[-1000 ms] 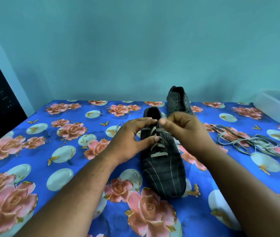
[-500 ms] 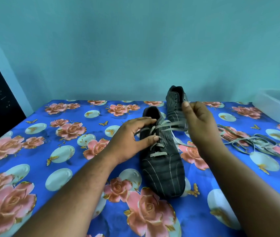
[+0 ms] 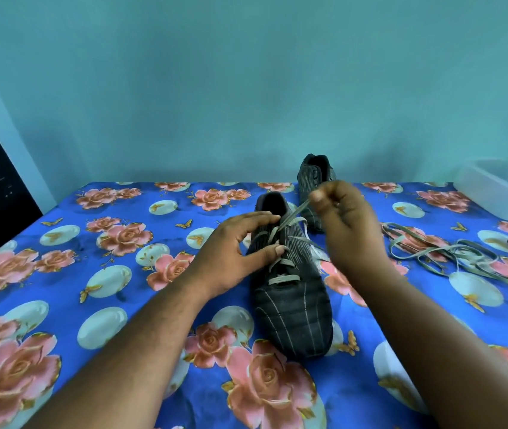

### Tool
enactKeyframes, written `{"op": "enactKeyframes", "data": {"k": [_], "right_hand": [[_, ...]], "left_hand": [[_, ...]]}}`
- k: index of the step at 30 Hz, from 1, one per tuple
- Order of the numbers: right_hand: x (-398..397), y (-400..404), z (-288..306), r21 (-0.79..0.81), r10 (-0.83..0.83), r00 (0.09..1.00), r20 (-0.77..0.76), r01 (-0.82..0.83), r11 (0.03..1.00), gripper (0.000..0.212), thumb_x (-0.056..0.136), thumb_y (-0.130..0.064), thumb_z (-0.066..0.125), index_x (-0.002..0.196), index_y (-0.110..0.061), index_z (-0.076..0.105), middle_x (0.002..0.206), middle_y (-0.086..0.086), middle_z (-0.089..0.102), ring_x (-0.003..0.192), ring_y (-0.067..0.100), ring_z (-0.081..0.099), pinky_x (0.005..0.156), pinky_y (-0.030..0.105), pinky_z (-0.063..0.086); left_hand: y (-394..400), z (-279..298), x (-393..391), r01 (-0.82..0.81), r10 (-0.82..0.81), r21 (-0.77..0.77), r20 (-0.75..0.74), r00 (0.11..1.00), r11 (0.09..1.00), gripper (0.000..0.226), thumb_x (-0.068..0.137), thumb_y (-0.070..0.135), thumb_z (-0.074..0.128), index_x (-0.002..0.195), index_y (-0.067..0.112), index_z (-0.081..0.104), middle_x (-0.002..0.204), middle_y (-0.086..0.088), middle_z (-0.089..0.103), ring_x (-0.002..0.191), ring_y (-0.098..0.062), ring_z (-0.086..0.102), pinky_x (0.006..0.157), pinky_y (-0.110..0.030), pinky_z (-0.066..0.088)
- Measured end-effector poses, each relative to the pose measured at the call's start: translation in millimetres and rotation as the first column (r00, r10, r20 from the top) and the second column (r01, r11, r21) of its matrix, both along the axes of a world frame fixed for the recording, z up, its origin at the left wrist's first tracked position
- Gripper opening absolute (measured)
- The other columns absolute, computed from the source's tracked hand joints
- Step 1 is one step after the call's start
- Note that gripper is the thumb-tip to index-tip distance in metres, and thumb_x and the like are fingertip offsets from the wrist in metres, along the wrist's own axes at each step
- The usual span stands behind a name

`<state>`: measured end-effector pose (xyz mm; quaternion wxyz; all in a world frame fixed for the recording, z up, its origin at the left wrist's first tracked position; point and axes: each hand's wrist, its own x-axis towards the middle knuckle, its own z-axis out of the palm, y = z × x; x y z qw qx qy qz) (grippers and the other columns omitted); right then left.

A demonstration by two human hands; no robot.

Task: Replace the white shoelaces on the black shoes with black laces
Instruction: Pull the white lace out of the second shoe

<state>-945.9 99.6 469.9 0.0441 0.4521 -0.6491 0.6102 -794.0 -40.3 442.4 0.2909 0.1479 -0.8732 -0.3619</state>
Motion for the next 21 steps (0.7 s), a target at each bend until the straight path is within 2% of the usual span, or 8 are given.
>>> {"op": "enactKeyframes", "data": {"k": [2,3,6,7,10,13,17,21], "right_hand": [[-3,3,6,-0.098,-0.072,0.988,0.139,0.087,0.991,0.016,0.104,-0.028,0.055,0.088,-0.024,0.056,0.07,-0.015,0.049,0.063,-0.002,0.044,0.06,0.016,0.037],[-5,4,5,-0.102,-0.112,0.983,0.142,0.127,0.987,0.017,0.105,-0.028,0.055,0.088,-0.025,0.055,0.074,-0.014,0.051,0.067,-0.003,0.045,0.064,0.016,0.039],[-12,3,-5,-0.009,-0.253,0.965,-0.063,0.253,0.967,0.011,0.101,-0.035,0.058,0.099,-0.025,0.057,0.096,-0.01,0.057,0.098,0.011,0.052,0.086,0.033,0.042],[-12,3,-9,0.029,-0.265,0.951,-0.16,0.273,0.962,0.019,0.098,-0.042,0.059,0.106,-0.025,0.059,0.105,-0.01,0.058,0.106,0.017,0.051,0.091,0.037,0.04],[-4,-1,-13,0.203,-0.127,0.92,-0.372,0.214,0.956,0.037,0.09,-0.062,0.055,0.114,-0.035,0.064,0.116,-0.012,0.058,0.118,0.019,0.047,0.095,0.04,0.037],[5,-7,-19,0.275,-0.029,0.884,-0.466,0.176,0.945,0.025,0.09,-0.058,0.055,0.097,-0.036,0.065,0.105,-0.015,0.057,0.111,0.018,0.047,0.095,0.047,0.041],[2,-9,-21,0.28,0.036,0.905,-0.423,0.093,0.955,0.024,0.092,-0.053,0.049,0.09,-0.032,0.061,0.096,-0.019,0.058,0.104,0.016,0.048,0.091,0.051,0.044],[-1,-6,-11,0.099,-0.049,0.95,-0.307,0.083,0.992,0.019,0.098,-0.042,0.053,0.089,-0.026,0.057,0.088,-0.016,0.054,0.094,0.013,0.049,0.083,0.036,0.041]], "left_hand": [[0,-1,0,0.003,-0.003,0.003,0.0,1.0,1.0,0.052,0.082,0.047,0.078,0.131,0.039,0.063,0.137,0.023,0.058,0.132,0.009,0.045,0.11,-0.015,0.033],[-1,-1,0,0.006,-0.006,0.003,-0.001,1.0,1.0,0.052,0.083,0.046,0.078,0.132,0.039,0.063,0.137,0.023,0.058,0.133,0.009,0.045,0.11,-0.015,0.033],[-1,-3,-1,0.009,-0.009,-0.002,-0.008,1.0,1.0,0.052,0.083,0.045,0.078,0.132,0.037,0.064,0.137,0.022,0.059,0.133,0.007,0.047,0.111,-0.018,0.035],[-1,-3,-1,0.007,-0.007,0.0,-0.01,1.0,1.0,0.053,0.081,0.048,0.077,0.131,0.036,0.064,0.137,0.021,0.059,0.132,0.006,0.047,0.112,-0.019,0.036],[-1,-2,-1,0.006,-0.006,-0.005,-0.004,1.0,1.0,0.057,0.08,0.053,0.075,0.133,0.035,0.064,0.138,0.019,0.06,0.133,0.004,0.048,0.113,-0.023,0.037],[-2,-3,-1,0.014,-0.014,0.001,-0.005,1.0,1.0,0.054,0.083,0.044,0.079,0.134,0.032,0.064,0.137,0.016,0.061,0.133,0.002,0.049,0.114,-0.027,0.039],[-1,-2,-1,0.01,-0.01,-0.006,0.0,1.0,1.0,0.053,0.083,0.043,0.079,0.133,0.035,0.064,0.137,0.017,0.061,0.133,0.002,0.049,0.115,-0.028,0.038],[0,-1,-1,0.002,-0.002,0.004,-0.02,1.0,1.0,0.052,0.08,0.049,0.077,0.129,0.038,0.064,0.133,0.021,0.062,0.131,0.004,0.05,0.114,-0.027,0.037]]}}
